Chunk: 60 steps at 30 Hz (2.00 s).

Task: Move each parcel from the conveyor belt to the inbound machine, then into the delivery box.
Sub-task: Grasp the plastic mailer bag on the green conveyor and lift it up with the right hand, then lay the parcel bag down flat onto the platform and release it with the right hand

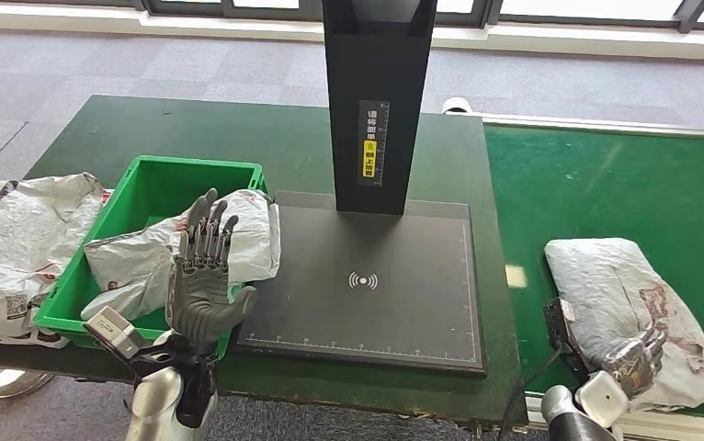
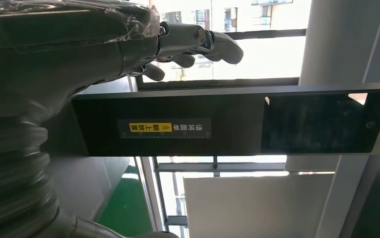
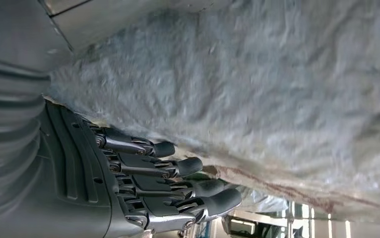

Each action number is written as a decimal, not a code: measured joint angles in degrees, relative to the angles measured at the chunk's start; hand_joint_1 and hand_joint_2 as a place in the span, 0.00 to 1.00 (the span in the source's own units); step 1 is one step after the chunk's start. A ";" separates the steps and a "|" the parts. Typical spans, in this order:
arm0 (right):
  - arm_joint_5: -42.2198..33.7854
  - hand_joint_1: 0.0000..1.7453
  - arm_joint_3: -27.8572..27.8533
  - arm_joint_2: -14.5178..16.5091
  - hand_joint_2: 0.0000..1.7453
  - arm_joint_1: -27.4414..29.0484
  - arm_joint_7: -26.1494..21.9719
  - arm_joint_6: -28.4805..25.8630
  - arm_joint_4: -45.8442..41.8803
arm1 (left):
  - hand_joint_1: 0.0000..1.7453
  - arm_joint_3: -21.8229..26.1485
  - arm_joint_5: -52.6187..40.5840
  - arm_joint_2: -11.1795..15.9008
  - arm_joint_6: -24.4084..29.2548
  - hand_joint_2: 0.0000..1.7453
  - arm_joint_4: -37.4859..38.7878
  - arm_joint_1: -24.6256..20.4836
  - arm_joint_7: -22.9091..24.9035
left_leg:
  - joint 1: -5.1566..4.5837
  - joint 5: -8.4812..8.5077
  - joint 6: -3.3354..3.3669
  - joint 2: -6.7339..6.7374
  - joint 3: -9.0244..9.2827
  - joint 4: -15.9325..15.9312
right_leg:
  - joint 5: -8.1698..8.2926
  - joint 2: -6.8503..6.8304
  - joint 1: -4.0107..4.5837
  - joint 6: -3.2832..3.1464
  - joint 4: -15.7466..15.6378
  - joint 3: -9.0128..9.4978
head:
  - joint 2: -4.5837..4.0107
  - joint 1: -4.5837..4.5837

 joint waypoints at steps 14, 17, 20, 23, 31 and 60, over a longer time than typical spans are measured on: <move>0.15 1.00 1.87 -1.08 1.00 -1.67 -2.23 1.80 5.41 | 0.00 -0.04 -0.36 0.06 -1.10 1.00 0.10 0.25 0.00 | 0.00 0.00 0.00 0.01 0.03 0.00 | 0.00 0.01 0.00 0.00 0.00 0.03 | 0.00 0.00; -0.62 1.00 1.87 -1.05 1.00 -1.43 -4.54 -1.21 4.99 | 0.00 -0.04 -0.38 0.06 -0.78 1.00 0.20 0.41 0.00 | 0.00 0.01 0.01 0.00 0.03 0.01 | 0.00 0.00 -0.01 0.01 0.00 0.05 | 0.00 0.00; -3.37 1.00 1.80 -0.10 1.00 0.87 -11.93 -4.58 -0.36 | 0.00 -0.04 -0.45 0.07 -0.22 1.00 0.25 1.02 0.00 | -0.01 0.00 0.01 -0.02 0.01 0.00 | 0.00 -0.02 -0.02 0.00 0.00 0.02 | 0.00 0.00; -5.64 1.00 1.58 1.81 1.00 3.71 -19.42 -5.23 -9.27 | 0.00 -0.04 -0.52 0.08 0.11 1.00 0.38 1.65 0.00 | 0.00 -0.01 -0.01 0.04 -0.02 -0.01 | 0.00 0.06 0.00 0.00 0.00 -0.07 | 0.00 0.00; -19.60 1.00 -5.53 10.39 1.00 6.89 -52.57 -5.33 -29.52 | 0.00 -0.15 -0.56 0.08 0.27 1.00 1.33 1.83 0.00 | 0.03 0.02 -0.03 0.07 -0.10 -0.02 | -0.01 0.05 0.03 -0.03 0.02 -0.21 | 0.00 0.00; -15.04 0.99 9.40 17.29 1.00 12.25 -49.70 -5.01 -47.70 | 0.00 -2.14 -1.66 0.10 0.70 1.00 5.30 0.92 0.00 | 0.08 0.04 -0.03 0.30 -0.03 -0.04 | 0.04 0.24 0.08 -0.05 0.02 -0.16 | 0.00 -0.01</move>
